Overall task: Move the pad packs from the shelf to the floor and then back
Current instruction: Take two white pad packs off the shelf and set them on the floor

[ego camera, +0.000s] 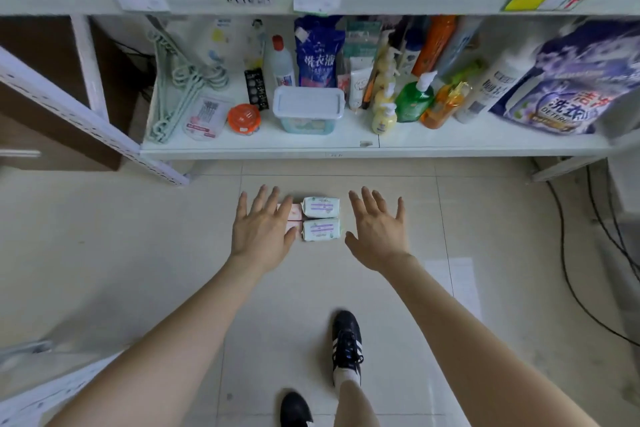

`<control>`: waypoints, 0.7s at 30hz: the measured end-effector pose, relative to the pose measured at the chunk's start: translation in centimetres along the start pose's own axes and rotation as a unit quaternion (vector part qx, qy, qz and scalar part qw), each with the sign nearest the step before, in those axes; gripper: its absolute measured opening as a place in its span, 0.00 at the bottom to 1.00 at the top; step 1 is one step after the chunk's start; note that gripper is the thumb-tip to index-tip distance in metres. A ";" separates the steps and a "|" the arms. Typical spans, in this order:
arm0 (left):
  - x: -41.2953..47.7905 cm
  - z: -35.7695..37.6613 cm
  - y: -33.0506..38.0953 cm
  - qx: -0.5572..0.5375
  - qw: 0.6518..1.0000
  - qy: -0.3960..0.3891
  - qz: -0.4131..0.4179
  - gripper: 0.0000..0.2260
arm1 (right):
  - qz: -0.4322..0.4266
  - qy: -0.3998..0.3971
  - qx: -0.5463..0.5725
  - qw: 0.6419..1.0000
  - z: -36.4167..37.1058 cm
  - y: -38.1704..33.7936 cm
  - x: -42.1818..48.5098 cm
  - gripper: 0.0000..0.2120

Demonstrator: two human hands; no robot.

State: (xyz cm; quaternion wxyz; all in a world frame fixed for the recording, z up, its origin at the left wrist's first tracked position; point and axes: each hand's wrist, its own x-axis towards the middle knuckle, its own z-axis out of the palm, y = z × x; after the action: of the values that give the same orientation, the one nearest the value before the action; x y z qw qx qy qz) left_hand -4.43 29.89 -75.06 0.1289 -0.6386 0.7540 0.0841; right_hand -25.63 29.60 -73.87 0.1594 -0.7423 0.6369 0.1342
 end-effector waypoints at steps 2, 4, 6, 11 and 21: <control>-2.0 -3.3 -0.4 0.003 1.000 0.022 0.006 0.28 | 0.003 0.025 0.000 1.000 -2.9 -1.0 -2.2 0.36; -4.1 -6.7 -0.8 0.014 0.999 0.043 0.015 0.28 | 0.007 0.054 0.005 0.999 -5.8 -1.9 -4.6 0.36; -6.3 -10.0 -1.1 0.020 0.997 0.068 0.019 0.28 | 0.012 0.088 0.017 0.996 -8.7 -2.9 -7.0 0.36; -11.0 -18.3 -1.8 0.021 0.990 0.137 0.023 0.29 | -0.002 0.156 0.007 0.988 -16.1 -5.3 -12.2 0.36; -16.3 -33.1 -1.3 0.054 0.961 0.271 0.013 0.30 | -0.030 0.281 -0.007 0.959 -30.0 -5.8 -19.0 0.35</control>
State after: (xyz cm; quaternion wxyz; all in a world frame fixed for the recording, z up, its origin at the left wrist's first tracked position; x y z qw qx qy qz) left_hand -3.57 35.35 -38.60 -0.0474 -0.6197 0.7723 -0.1314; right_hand -22.94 35.31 -38.42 -0.0274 -0.7698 0.6326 -0.0801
